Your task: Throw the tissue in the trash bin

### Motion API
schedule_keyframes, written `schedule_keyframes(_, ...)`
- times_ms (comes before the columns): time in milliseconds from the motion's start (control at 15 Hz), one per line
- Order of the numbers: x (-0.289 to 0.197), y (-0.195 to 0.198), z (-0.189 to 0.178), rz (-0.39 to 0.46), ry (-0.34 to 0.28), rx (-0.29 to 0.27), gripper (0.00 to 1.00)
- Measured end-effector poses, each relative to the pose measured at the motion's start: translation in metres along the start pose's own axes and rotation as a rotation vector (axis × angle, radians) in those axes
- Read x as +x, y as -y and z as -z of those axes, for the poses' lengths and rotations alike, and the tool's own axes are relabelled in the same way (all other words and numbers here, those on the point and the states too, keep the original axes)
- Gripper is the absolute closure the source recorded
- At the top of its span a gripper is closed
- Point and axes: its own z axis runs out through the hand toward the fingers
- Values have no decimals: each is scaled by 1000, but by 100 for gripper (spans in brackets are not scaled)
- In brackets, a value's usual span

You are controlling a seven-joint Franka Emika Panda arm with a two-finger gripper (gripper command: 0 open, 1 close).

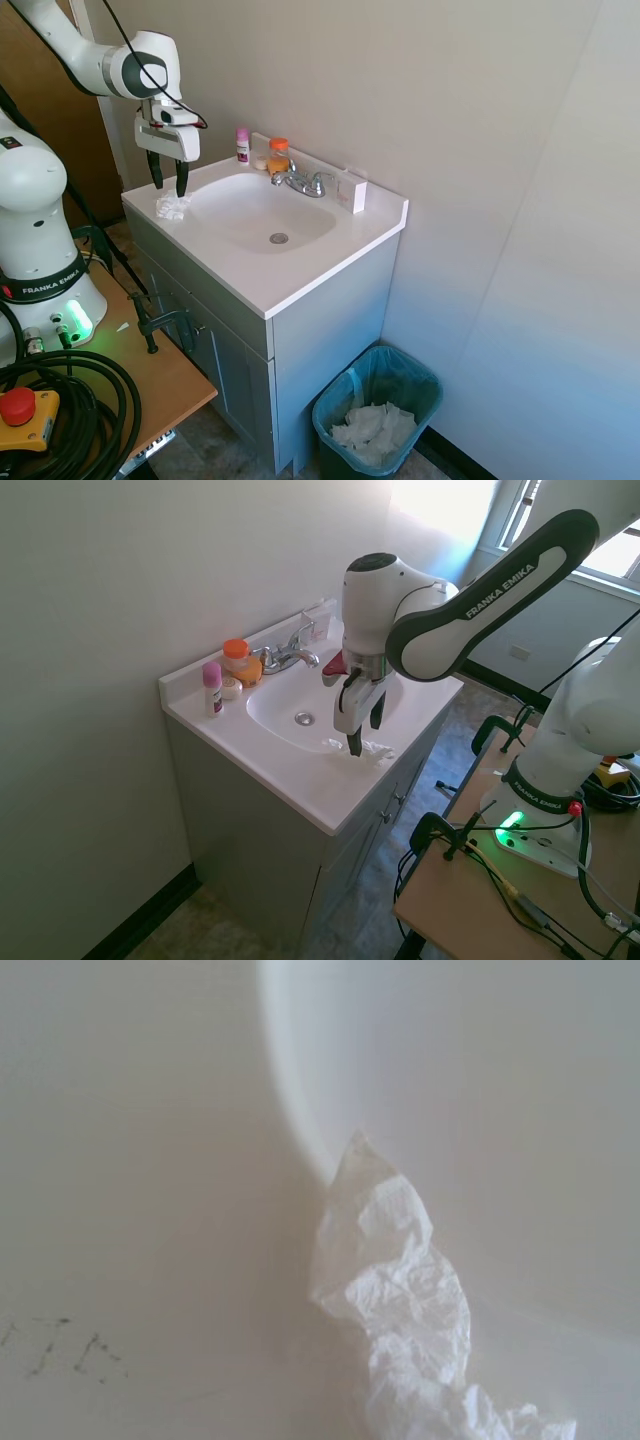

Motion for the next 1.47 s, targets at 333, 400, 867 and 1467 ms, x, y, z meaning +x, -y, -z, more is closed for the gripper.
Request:
schedule_keyframes(333, 13, 3, -23, -8, 38, -37, 100)
schedule_keyframes(400, 15, 5, -24, -11, 39, -39, 100)
schedule_keyframes(867, 24, 17, -29, -38, 45, -34, 100)
schedule_keyframes(1467, 28, 26, -32, -89, 59, -23, 100)
